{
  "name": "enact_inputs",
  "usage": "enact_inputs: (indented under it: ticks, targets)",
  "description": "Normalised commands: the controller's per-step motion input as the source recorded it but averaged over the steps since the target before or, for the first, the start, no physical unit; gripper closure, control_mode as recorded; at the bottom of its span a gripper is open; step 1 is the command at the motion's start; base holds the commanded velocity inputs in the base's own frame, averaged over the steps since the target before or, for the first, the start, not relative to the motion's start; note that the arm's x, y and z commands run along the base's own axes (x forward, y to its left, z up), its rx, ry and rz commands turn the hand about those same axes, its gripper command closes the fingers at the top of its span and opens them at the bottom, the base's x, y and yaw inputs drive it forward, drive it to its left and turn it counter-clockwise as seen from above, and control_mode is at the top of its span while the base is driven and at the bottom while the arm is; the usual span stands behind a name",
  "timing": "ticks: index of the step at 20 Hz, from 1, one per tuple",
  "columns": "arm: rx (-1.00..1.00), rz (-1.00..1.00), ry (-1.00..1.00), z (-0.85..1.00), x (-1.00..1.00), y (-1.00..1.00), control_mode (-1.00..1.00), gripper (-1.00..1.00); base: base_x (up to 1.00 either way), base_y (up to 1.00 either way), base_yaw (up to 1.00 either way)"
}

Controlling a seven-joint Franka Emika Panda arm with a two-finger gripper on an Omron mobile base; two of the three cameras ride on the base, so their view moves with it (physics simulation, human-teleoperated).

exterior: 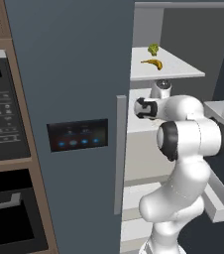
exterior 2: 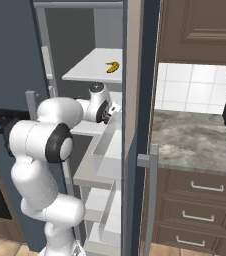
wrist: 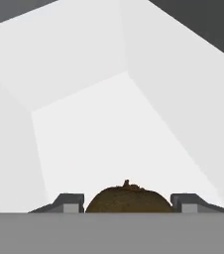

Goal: Pick up the kiwi and banana from the fridge and place one fruit on each plate on the dining counter.

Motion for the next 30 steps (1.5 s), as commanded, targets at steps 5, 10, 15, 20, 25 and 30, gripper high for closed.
enact_inputs:
  ticks: [5, 10, 15, 20, 25, 30]
  targets:
    - [0.03, -0.01, -0.03, 1.00, -0.47, -0.03, -1.00, 1.00, 0.00, 0.00, 0.00]
    - [0.09, 0.00, 0.00, 1.00, -0.37, 0.00, -1.00, 1.00, 0.00, 0.00, 0.00]
    - [0.03, 0.00, 0.00, 0.97, -0.44, 0.01, -1.00, 1.00, 0.00, 0.00, 0.00]
    - [0.00, 0.00, 0.00, 0.84, -0.61, 0.07, -1.00, 1.00, 0.00, 0.00, 0.00]
    - [-0.01, 0.00, 0.00, 0.54, -0.75, 0.11, -1.00, 1.00, 0.00, 0.00, 0.00]
    - [-0.09, 0.01, 0.00, 0.05, -0.71, 0.31, -1.00, 1.00, 0.00, 0.00, 0.00]
